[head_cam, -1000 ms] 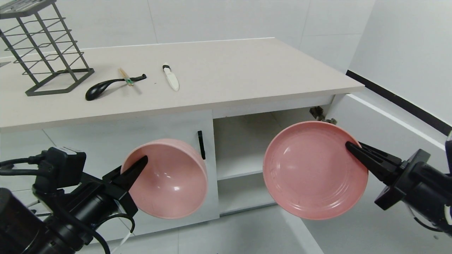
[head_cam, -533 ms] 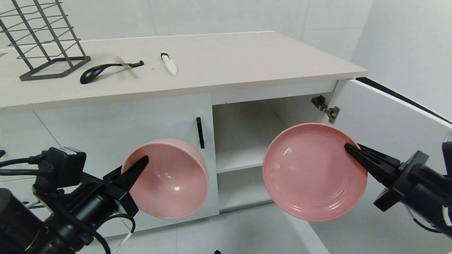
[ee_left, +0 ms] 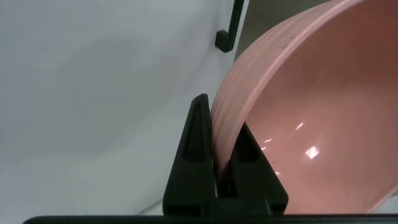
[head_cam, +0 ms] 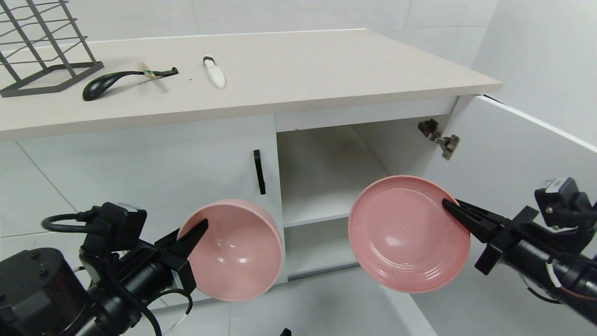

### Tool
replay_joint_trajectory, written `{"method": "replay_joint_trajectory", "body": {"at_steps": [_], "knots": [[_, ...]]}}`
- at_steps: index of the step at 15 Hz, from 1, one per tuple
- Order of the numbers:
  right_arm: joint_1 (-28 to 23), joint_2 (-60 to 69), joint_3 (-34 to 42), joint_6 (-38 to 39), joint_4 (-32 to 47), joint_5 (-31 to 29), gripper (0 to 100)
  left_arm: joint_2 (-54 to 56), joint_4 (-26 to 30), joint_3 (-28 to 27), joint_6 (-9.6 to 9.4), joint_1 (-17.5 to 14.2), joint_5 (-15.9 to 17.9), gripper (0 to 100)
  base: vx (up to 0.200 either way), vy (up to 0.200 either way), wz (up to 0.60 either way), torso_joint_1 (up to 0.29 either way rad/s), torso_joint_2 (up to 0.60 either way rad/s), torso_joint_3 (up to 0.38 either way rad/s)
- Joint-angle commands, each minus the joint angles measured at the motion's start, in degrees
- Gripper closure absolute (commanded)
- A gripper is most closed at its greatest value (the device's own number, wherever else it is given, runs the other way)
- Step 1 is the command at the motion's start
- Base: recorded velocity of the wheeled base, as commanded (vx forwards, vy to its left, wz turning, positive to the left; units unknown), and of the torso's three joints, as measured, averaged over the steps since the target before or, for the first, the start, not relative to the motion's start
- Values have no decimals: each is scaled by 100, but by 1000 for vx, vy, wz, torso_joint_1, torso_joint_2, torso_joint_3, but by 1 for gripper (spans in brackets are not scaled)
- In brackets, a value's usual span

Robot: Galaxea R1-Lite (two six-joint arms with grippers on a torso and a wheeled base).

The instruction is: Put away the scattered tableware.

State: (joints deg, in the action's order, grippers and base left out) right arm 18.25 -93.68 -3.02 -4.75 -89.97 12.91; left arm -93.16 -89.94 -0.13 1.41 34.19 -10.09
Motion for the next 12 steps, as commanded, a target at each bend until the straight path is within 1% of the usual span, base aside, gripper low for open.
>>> {"method": "replay_joint_trajectory", "body": {"at_steps": [1,3,6,8,9,10,12], "knots": [[74,-458,-23,-8,-3,1,100,8,-6,5,-10,35,7,100,0,0,0,0,0,0],[232,-519,-14,-17,-3,1,100,8,-6,5,-36,35,7,100,0,0,0,0,0,0],[258,-669,3,-17,-3,1,100,96,-6,13,-54,-27,7,100,0,0,0,0,0,0],[355,-827,-58,-17,-3,1,100,184,-6,13,-62,-44,-1,100,200,0,0,0,2,2],[364,-950,-163,-34,-3,1,100,246,-6,13,-62,8,-1,100,200,0,0,-12,7,7],[328,-1117,-278,-34,-3,1,100,290,-6,13,-71,52,-1,100,0,0,0,0,0,0],[232,-1460,-489,-34,-3,1,100,316,-6,13,-185,263,-10,100,0,0,0,0,0,0]]}}
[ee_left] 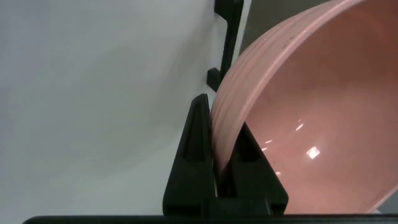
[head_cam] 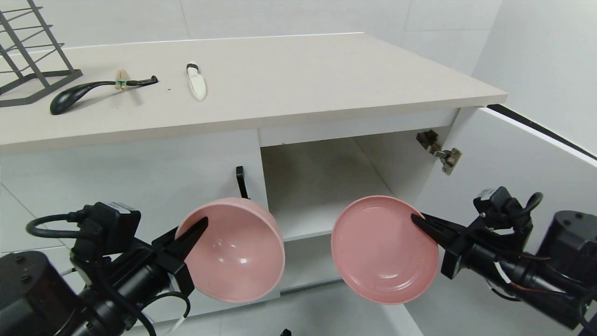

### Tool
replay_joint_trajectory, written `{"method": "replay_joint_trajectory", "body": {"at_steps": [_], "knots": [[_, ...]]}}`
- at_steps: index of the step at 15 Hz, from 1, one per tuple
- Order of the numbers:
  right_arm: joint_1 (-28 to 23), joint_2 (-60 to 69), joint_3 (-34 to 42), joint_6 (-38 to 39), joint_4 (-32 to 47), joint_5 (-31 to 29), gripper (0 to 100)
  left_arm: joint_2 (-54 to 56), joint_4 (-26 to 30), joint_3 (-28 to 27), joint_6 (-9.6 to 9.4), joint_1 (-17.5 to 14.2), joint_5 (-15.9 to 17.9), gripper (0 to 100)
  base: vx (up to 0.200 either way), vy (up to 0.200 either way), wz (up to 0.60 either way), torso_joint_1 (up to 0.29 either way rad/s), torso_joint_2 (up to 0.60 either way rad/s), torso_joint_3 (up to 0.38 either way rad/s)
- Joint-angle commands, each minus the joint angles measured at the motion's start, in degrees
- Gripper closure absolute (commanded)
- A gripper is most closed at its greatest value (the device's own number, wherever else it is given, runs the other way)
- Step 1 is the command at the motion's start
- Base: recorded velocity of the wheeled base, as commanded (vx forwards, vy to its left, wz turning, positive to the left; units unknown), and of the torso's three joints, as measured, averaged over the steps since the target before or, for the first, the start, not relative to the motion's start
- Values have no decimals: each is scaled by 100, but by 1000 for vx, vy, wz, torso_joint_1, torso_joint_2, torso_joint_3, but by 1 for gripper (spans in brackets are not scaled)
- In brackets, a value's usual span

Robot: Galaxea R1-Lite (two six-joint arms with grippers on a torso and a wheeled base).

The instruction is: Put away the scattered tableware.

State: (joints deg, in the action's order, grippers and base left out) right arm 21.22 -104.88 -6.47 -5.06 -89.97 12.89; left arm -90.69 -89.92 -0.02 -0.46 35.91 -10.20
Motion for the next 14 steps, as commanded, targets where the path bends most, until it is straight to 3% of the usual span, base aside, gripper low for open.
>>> {"method": "replay_joint_trajectory", "body": {"at_steps": [1,2,4,7,9,10,14], "knots": [[-92,-534,-214,-4,-3,3,100,121,-8,2,-68,258,-8,100,0,0,0,0,0,0],[-83,-762,-188,-4,-3,3,100,236,-8,2,-200,548,-61,100,0,0,0,0,0,0],[-39,-938,-258,-4,-3,3,100,490,132,2,-323,733,-131,100,0,0,0,0,0,0],[92,-1176,-706,5,-3,3,100,1018,827,2,-349,654,-122,100,67,0,0,1,-1,1],[172,-1325,-856,5,-3,3,100,1343,1108,2,-516,724,-122,100,0,0,0,0,0,0],[180,-1378,-847,5,-3,3,100,1457,1205,2,-604,724,-122,100,0,0,0,0,0,0],[383,-1413,-1067,93,-3,-5,100,1501,1301,2,-622,733,-113,100,0,0,0,0,0,0]]}}
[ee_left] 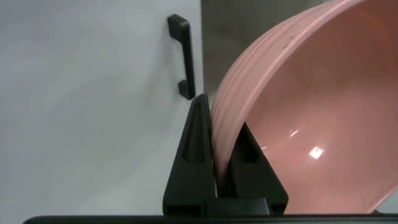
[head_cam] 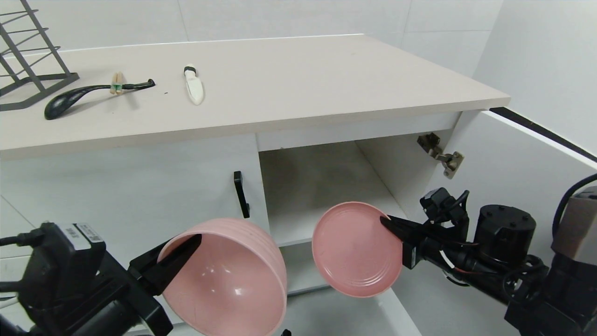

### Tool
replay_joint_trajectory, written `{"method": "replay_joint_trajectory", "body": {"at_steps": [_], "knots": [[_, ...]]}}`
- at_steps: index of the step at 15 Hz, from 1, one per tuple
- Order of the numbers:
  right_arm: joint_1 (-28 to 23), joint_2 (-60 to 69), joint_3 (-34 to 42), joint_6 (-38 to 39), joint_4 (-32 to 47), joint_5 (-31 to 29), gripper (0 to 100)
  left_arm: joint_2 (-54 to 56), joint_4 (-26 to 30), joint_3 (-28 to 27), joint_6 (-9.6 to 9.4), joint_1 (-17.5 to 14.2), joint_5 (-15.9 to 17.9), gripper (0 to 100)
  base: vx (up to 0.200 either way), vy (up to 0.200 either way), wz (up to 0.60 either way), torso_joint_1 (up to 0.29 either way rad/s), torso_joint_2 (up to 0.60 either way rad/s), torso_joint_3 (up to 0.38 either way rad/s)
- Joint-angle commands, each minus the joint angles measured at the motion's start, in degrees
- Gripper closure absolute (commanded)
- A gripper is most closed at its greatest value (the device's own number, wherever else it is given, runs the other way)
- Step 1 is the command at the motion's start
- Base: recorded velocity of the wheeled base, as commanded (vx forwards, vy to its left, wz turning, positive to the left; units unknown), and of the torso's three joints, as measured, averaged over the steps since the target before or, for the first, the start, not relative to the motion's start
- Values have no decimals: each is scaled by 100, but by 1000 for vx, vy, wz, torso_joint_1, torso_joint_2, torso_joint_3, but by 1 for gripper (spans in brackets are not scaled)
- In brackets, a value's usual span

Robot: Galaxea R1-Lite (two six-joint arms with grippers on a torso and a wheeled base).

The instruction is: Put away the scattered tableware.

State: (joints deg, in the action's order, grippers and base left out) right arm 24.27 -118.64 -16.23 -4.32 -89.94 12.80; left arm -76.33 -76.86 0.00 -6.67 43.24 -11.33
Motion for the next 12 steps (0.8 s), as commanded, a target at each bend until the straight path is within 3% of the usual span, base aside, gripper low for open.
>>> {"method": "replay_joint_trajectory", "body": {"at_steps": [1,4,7,12], "knots": [[130,-133,-214,159,-6,3,100,56,-4,0,-1,-26,-1,100,0,0,0,0,0,0],[289,-555,-707,880,-6,3,100,-23,189,0,69,-105,-10,100,0,0,0,0,0,0],[324,-757,-786,959,-6,-6,100,12,585,0,69,-149,-1,100,0,133,0,-2,2,5],[289,-748,-768,959,-6,-6,100,12,593,0,69,-123,-1,100,0,0,0,0,0,0]]}}
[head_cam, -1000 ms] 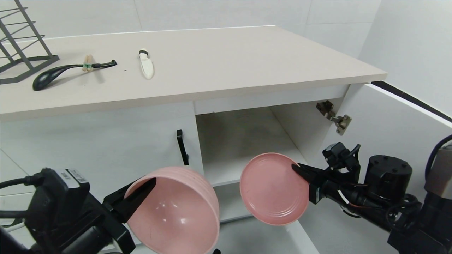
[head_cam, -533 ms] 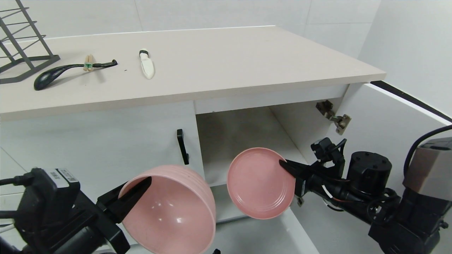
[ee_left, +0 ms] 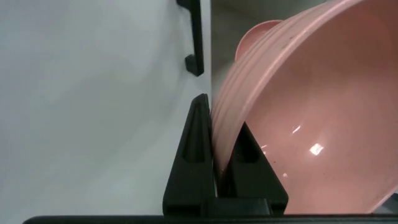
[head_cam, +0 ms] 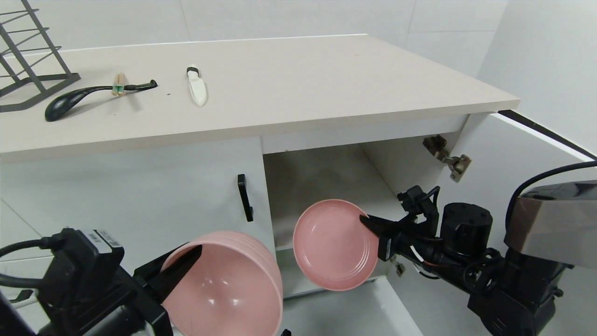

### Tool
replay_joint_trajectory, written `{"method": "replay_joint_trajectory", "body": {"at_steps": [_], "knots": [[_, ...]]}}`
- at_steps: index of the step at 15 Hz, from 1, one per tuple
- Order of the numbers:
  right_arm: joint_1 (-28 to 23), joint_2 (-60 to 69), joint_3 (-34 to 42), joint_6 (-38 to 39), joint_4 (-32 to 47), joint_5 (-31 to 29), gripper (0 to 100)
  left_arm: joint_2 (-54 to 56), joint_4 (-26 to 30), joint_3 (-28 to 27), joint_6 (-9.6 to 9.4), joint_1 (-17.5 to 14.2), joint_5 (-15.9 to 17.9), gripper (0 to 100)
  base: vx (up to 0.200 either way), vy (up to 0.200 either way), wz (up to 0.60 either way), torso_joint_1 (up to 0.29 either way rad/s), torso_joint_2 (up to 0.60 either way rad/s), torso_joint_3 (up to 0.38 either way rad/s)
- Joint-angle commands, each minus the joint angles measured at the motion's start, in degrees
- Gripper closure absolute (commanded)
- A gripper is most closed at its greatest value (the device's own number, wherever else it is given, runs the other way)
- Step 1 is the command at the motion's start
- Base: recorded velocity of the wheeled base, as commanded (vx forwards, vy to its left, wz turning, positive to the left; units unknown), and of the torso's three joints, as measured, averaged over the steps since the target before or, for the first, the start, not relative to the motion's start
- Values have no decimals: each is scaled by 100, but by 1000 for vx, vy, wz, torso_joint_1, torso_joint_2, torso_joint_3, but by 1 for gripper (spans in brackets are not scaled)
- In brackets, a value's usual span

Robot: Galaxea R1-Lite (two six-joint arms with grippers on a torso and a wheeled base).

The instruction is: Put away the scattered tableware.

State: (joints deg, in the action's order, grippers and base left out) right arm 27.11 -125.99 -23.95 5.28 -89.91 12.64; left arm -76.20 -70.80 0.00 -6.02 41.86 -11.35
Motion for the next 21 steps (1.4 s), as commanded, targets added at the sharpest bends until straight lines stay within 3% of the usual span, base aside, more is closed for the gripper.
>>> {"method": "replay_joint_trajectory", "body": {"at_steps": [1,4,10,13,21], "knots": [[-13,-13,-4,-1,-9,10,100,0,-4,0,-13,15,1,100,0,0,0,0,0,0],[-74,-13,5,-1,-9,10,100,-26,-4,0,-39,24,1,100,0,200,0,1,4,1],[-294,-40,-180,8,-9,1,100,-53,40,0,-57,-11,-8,100,33,-33,0,0,0,0],[-505,-224,-312,17,-9,1,100,167,40,0,57,68,-8,100,133,-133,0,0,3,3],[-479,-418,-628,35,-9,1,100,211,58,0,5,129,1,100,0,0,0,0,0,0]]}}
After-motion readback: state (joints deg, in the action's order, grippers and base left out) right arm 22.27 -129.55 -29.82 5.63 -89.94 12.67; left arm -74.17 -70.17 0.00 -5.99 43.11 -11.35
